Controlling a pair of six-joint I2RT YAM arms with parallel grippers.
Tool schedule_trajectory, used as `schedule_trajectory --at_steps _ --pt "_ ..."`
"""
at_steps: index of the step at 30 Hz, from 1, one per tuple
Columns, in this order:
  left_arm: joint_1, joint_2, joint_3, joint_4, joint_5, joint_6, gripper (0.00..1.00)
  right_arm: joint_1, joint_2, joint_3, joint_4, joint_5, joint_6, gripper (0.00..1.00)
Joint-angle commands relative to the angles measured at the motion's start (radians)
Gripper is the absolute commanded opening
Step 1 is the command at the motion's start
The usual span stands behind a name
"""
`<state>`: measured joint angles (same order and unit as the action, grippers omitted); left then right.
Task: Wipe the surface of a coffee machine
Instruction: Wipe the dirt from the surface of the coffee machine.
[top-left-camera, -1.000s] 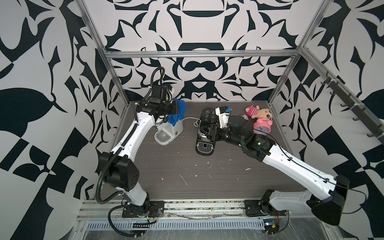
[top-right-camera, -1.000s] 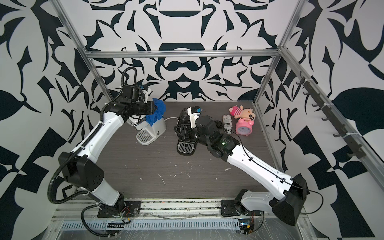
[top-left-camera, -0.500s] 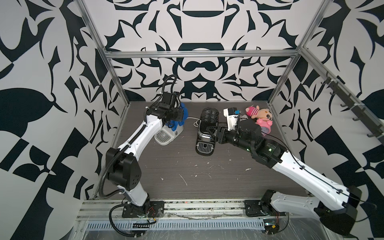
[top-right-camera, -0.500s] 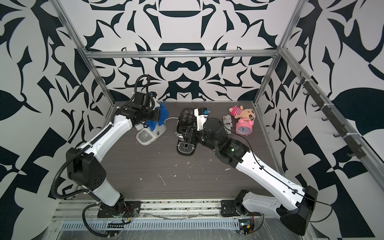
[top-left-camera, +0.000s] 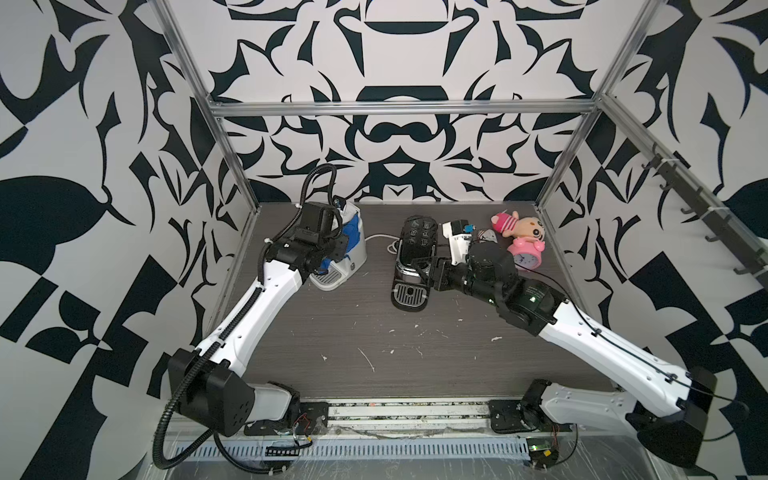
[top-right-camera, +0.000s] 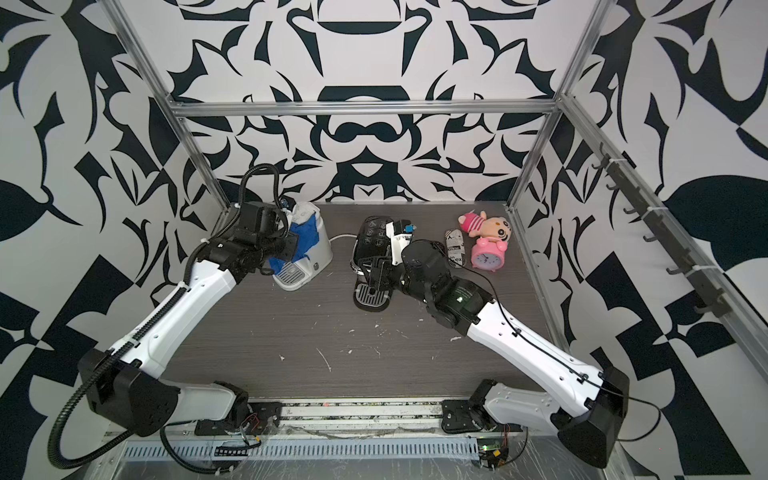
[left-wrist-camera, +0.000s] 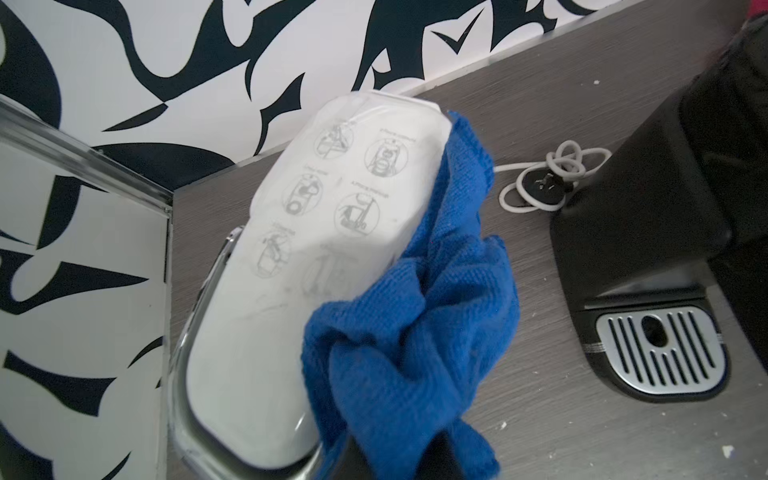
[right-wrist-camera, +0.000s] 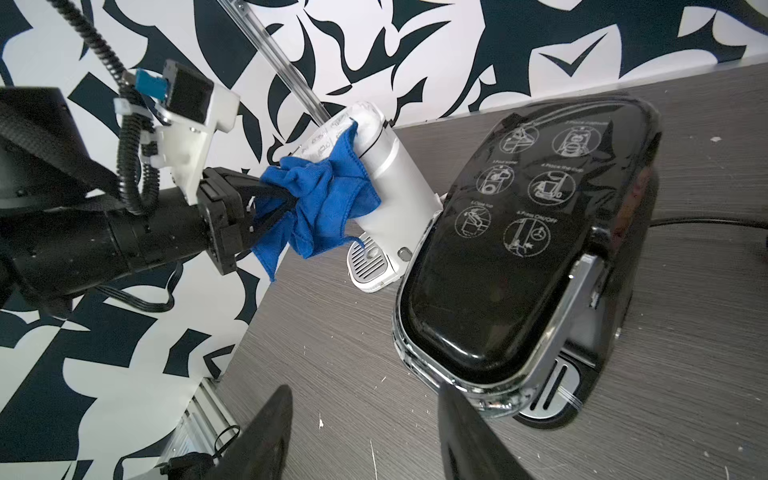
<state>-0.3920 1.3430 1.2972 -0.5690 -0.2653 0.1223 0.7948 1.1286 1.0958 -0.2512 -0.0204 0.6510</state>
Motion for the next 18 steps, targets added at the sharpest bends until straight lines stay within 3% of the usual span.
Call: schedule_trajectory --at_steps 1,11,18 --pt "0.009 -0.059 -0.039 -0.037 -0.068 0.033 0.00 0.006 -0.032 -0.007 0.016 0.019 -0.009 0.59" --pt "0.010 -0.185 -0.159 -0.013 -0.109 0.052 0.00 0.006 -0.040 0.020 -0.020 0.037 -0.043 0.61" --pt "0.002 -0.186 -0.065 -0.001 0.100 0.002 0.00 0.005 -0.026 0.058 -0.039 0.039 -0.068 0.62"
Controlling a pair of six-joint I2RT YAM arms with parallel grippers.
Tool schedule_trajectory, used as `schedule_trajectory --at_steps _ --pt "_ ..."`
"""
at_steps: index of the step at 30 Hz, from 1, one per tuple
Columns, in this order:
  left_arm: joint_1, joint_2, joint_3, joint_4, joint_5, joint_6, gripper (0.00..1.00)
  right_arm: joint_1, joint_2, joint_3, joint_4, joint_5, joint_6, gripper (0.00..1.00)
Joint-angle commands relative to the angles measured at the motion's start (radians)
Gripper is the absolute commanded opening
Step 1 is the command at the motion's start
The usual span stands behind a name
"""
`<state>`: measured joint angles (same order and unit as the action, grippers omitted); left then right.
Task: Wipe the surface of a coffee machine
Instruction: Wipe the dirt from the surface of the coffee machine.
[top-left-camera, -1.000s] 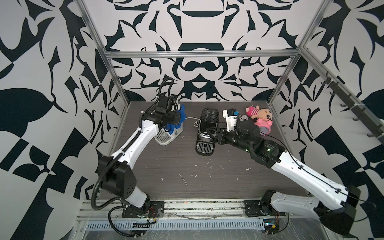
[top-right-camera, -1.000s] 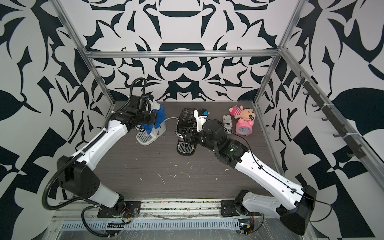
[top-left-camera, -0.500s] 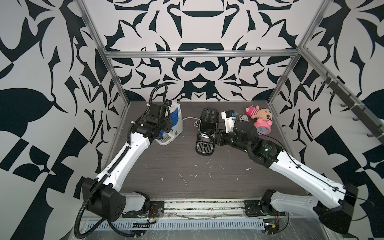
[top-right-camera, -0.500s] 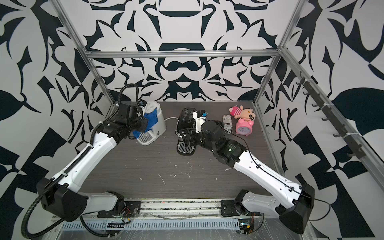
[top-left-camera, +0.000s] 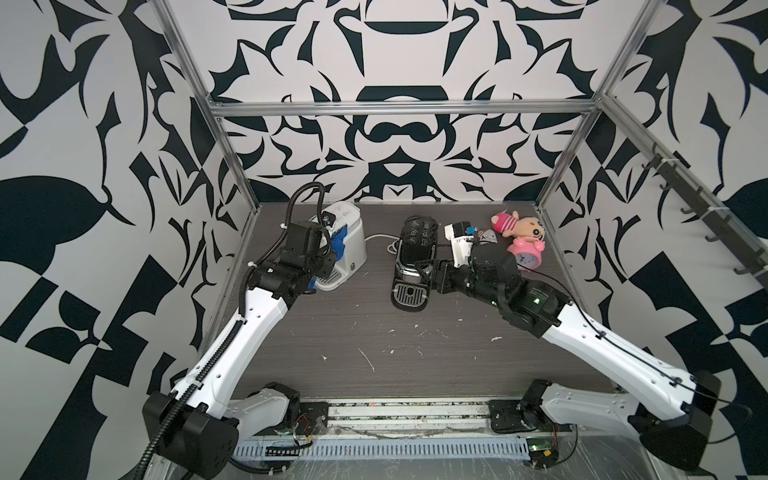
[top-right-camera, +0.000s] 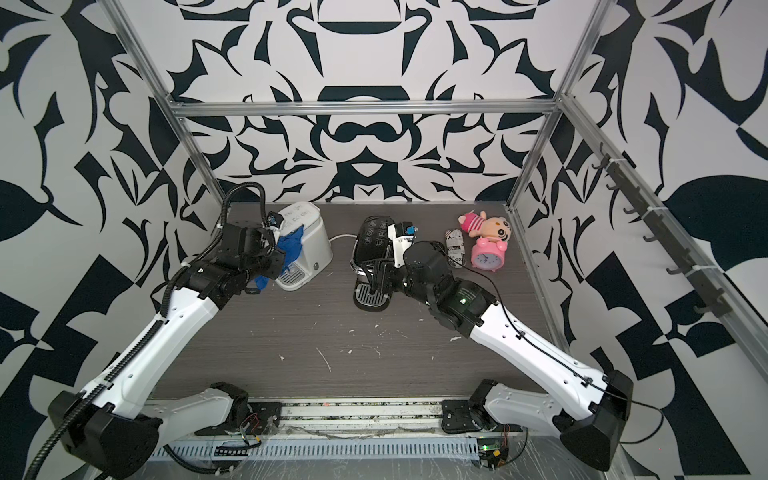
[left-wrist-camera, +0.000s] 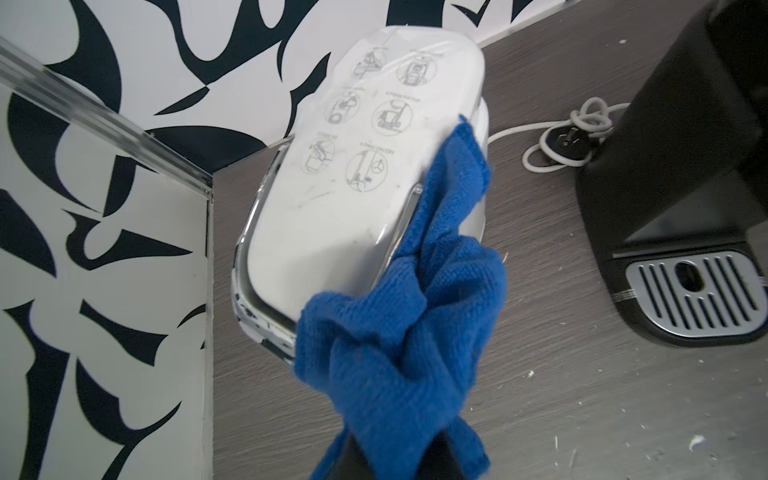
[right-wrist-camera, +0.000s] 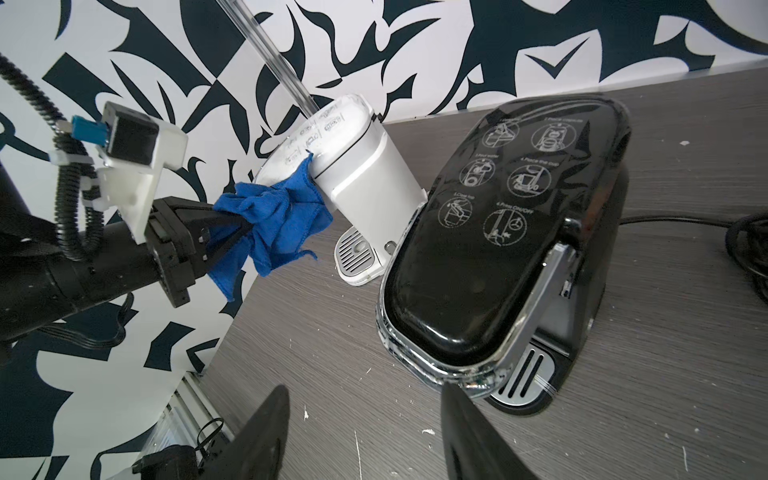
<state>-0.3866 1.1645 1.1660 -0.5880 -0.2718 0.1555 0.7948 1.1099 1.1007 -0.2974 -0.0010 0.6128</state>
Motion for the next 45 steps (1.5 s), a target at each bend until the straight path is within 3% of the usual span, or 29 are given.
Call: schedule_trajectory --at_steps 1,9,17,30,35,42,45 --pt "-0.008 0.009 0.085 0.024 0.135 -0.038 0.00 0.005 -0.007 0.052 0.009 0.019 -0.029 0.62" --pt "-0.068 0.288 0.305 0.087 0.157 -0.018 0.00 0.006 -0.009 0.026 0.038 0.003 0.002 0.62" --pt "-0.069 0.524 0.382 0.107 0.012 0.017 0.00 0.004 -0.031 0.011 0.031 0.001 0.009 0.62" --pt "-0.093 0.538 0.080 0.307 -0.097 -0.041 0.00 0.004 -0.054 -0.024 0.017 0.029 0.003 0.63" --pt "-0.102 0.545 0.129 0.279 -0.088 -0.026 0.00 0.003 -0.049 -0.021 0.019 0.026 0.007 0.63" --pt "-0.161 0.454 0.252 0.277 -0.051 0.006 0.00 0.004 -0.036 -0.015 0.034 0.020 0.011 0.63" --pt "-0.161 0.497 0.244 0.309 -0.097 0.022 0.00 0.004 -0.029 -0.012 0.039 0.015 0.011 0.63"
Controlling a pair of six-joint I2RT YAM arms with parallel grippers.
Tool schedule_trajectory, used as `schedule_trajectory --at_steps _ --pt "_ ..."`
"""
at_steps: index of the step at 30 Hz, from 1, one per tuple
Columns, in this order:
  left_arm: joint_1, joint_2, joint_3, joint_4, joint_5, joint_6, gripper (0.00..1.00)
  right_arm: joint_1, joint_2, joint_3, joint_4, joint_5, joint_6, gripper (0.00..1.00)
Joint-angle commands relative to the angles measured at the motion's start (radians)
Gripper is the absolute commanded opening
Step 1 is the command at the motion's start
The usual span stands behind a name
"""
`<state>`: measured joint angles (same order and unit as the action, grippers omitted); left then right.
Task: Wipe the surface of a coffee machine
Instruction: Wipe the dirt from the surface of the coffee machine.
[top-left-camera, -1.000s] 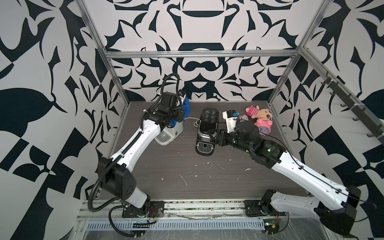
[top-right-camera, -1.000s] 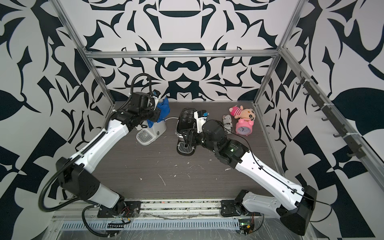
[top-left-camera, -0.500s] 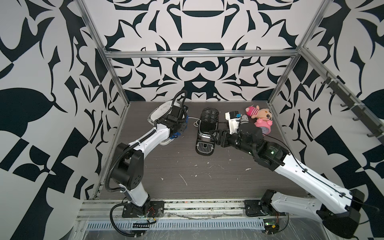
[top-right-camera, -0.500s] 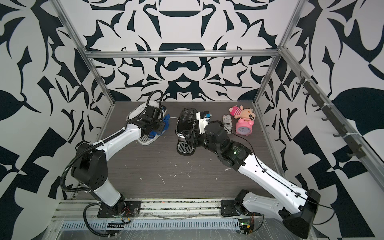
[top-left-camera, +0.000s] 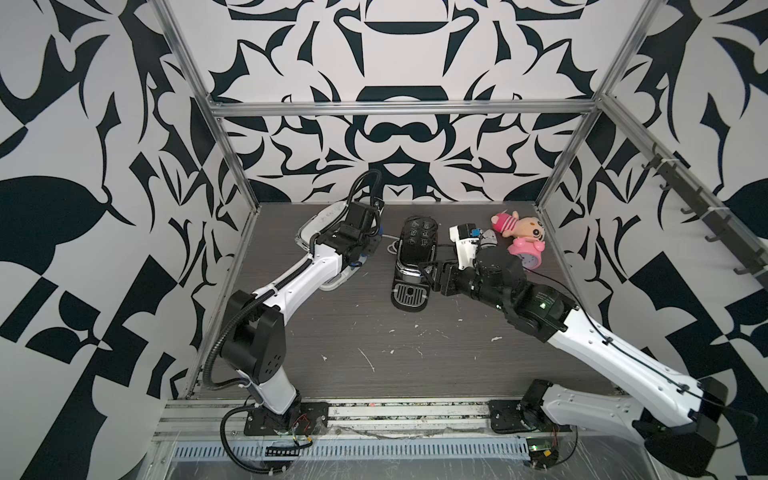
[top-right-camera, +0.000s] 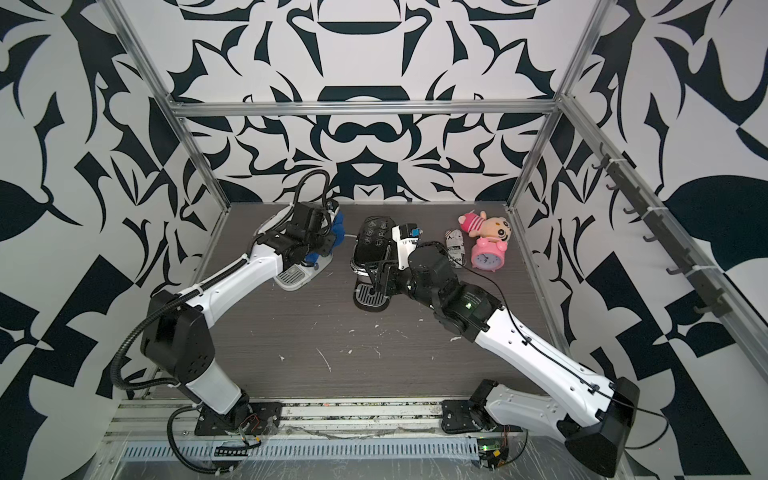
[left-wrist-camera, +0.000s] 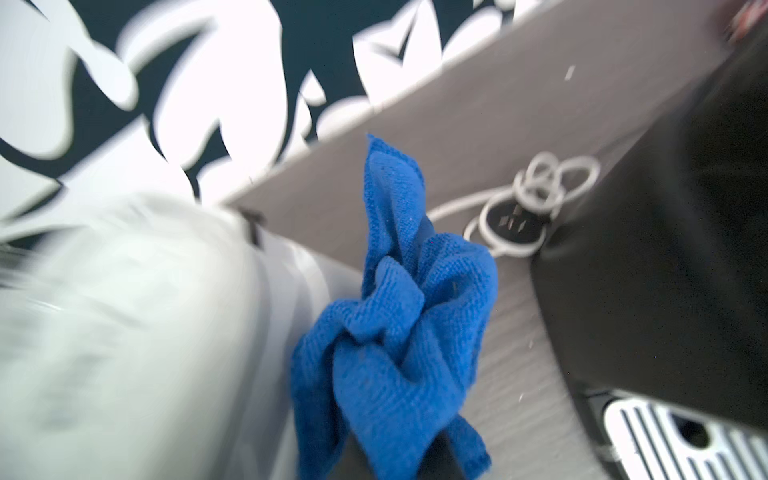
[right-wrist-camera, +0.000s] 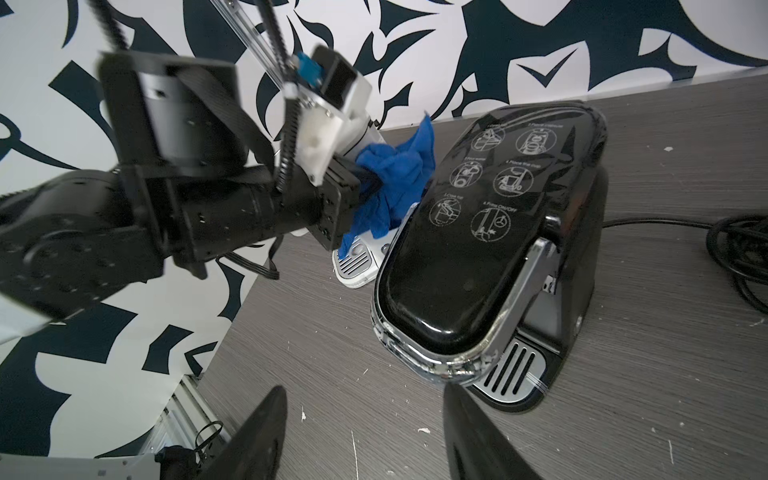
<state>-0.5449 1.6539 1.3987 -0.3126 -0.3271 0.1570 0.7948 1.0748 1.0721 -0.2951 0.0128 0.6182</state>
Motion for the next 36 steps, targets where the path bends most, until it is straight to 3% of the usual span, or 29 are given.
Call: schedule_trajectory --at_steps 1,6,13,17,24,28,30,32,36 --pt "-0.003 0.034 0.006 0.036 -0.062 0.025 0.00 0.004 0.008 0.014 0.039 -0.002 0.008 0.63" --pt "-0.003 0.149 -0.073 0.069 -0.114 -0.013 0.00 0.004 0.004 0.011 0.032 -0.012 0.017 0.63" --pt "-0.003 0.165 -0.169 0.144 -0.154 -0.023 0.00 0.004 -0.007 0.020 0.001 -0.002 0.003 0.63" --pt "-0.003 0.130 -0.097 0.083 -0.140 -0.006 0.00 0.003 0.003 0.041 -0.006 0.001 -0.009 0.64" --pt "-0.003 -0.064 0.038 0.016 0.005 -0.064 0.00 0.003 0.026 0.058 0.004 -0.009 -0.013 0.64" --pt "0.023 -0.121 0.129 -0.044 -0.005 -0.122 0.00 0.003 0.037 0.055 0.014 -0.022 0.001 0.64" --pt "0.110 -0.097 0.243 -0.193 0.079 -0.219 0.00 0.002 0.046 0.055 0.016 -0.035 0.007 0.64" --pt "0.218 -0.060 0.324 -0.306 0.233 -0.317 0.00 0.003 0.054 0.056 0.016 -0.041 0.011 0.64" --pt "0.419 0.010 0.378 -0.358 0.545 -0.436 0.00 0.003 0.068 0.055 0.033 -0.052 0.020 0.64"
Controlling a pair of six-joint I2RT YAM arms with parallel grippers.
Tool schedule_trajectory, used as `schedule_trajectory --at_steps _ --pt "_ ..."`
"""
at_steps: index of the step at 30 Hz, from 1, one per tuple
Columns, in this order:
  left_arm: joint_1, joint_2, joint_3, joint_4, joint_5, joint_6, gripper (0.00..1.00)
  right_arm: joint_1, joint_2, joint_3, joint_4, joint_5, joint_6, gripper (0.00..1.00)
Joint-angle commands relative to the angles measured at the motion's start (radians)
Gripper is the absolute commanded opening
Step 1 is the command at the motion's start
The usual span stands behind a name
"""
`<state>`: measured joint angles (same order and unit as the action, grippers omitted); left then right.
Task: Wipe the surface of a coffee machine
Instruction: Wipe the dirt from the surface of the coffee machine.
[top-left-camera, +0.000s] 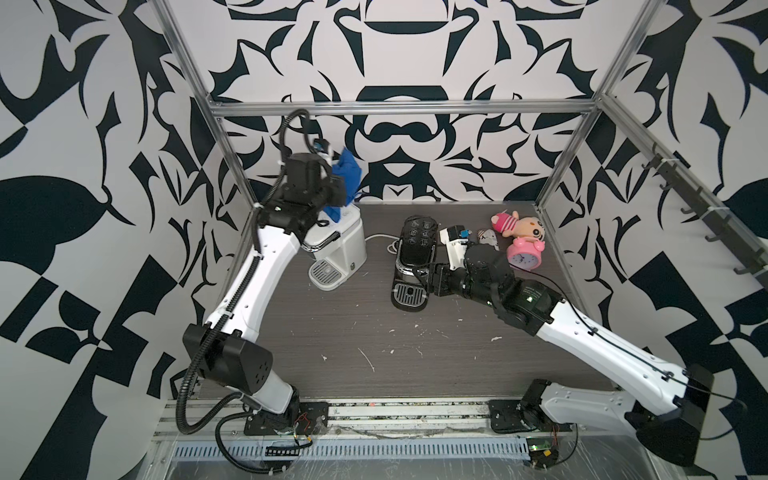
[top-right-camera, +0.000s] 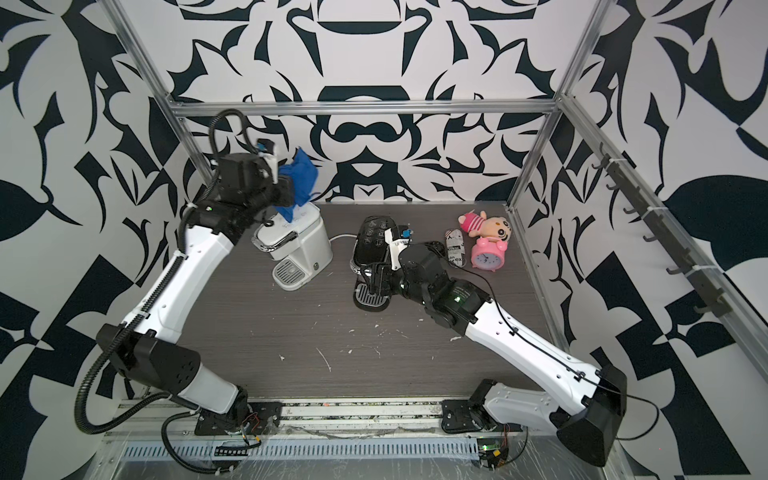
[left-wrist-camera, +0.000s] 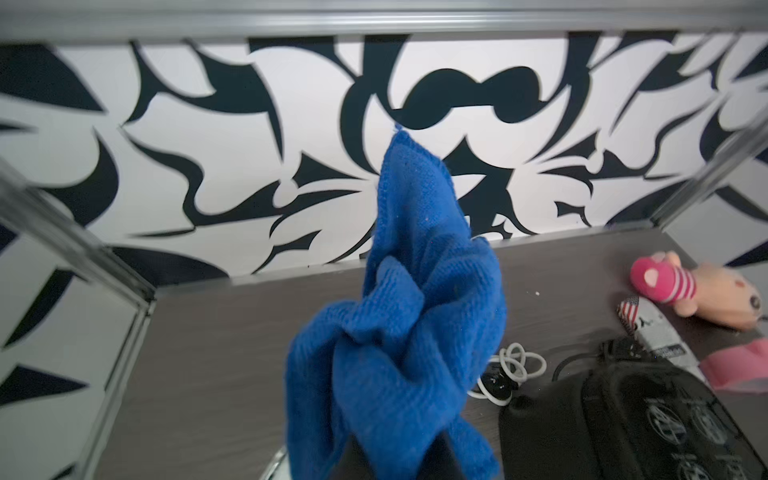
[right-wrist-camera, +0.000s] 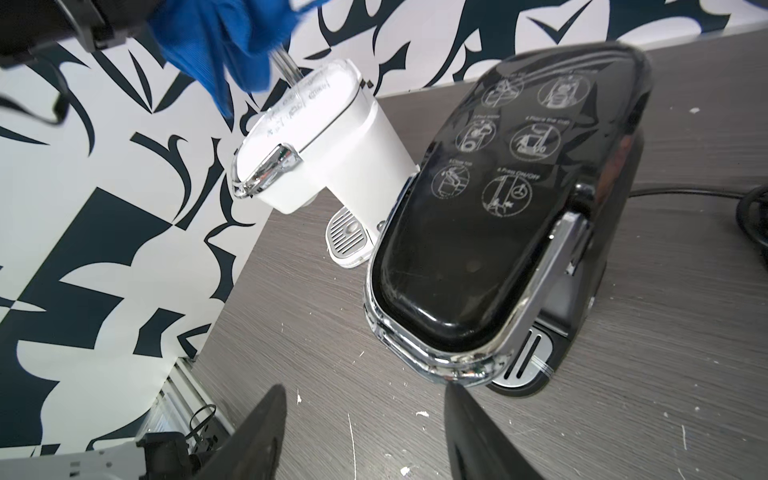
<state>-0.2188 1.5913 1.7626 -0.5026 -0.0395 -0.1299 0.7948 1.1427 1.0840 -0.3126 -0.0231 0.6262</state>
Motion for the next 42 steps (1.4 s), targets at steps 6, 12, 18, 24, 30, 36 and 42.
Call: schedule_trajectory --at_steps 6,12,18,24,30,36,42 --pt "0.284 0.288 0.198 -0.172 0.663 -0.233 0.00 0.004 0.051 0.058 0.067 -0.050 0.035 0.63" --pt "0.336 0.468 0.317 -0.161 0.903 -0.275 0.00 0.004 0.095 0.080 0.067 -0.094 0.055 0.61" --pt "0.340 0.531 0.218 -0.112 1.028 -0.311 0.00 0.004 0.109 0.086 0.072 -0.106 0.064 0.60" --pt "0.341 0.528 0.075 -0.025 1.048 -0.332 0.00 0.005 0.130 0.118 0.067 -0.119 0.063 0.59" --pt "0.343 0.552 -0.050 0.046 1.033 -0.340 0.00 0.013 0.144 0.158 0.060 -0.126 0.049 0.56" --pt "0.344 0.563 -0.200 0.149 1.010 -0.359 0.00 0.020 0.126 0.137 0.060 -0.112 0.053 0.56" --pt "0.347 0.585 -0.321 0.235 0.993 -0.385 0.00 0.024 0.114 0.120 0.060 -0.102 0.059 0.56"
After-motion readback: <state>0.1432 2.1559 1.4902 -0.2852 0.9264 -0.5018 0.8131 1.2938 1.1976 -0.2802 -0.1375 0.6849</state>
